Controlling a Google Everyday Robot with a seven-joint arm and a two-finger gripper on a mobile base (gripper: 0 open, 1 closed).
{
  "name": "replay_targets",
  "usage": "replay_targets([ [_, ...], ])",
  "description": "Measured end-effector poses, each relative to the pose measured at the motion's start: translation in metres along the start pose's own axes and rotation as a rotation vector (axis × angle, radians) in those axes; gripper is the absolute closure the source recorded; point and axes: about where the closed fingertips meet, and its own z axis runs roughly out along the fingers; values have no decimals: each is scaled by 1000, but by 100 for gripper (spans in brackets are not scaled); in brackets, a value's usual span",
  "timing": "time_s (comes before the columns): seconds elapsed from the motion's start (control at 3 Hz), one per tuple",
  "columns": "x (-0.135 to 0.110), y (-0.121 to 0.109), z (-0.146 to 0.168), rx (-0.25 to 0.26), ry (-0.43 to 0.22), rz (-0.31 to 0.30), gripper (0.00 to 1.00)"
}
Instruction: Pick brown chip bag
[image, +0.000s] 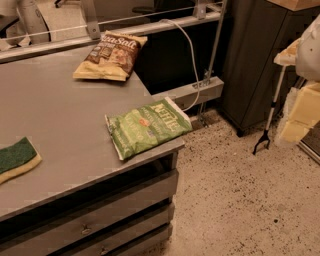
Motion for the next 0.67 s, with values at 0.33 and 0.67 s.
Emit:
replay_targets([
  [0.33, 0, 0, 0, 0, 0, 0, 0],
  [0.67, -7, -7, 5, 13, -28, -10, 0],
])
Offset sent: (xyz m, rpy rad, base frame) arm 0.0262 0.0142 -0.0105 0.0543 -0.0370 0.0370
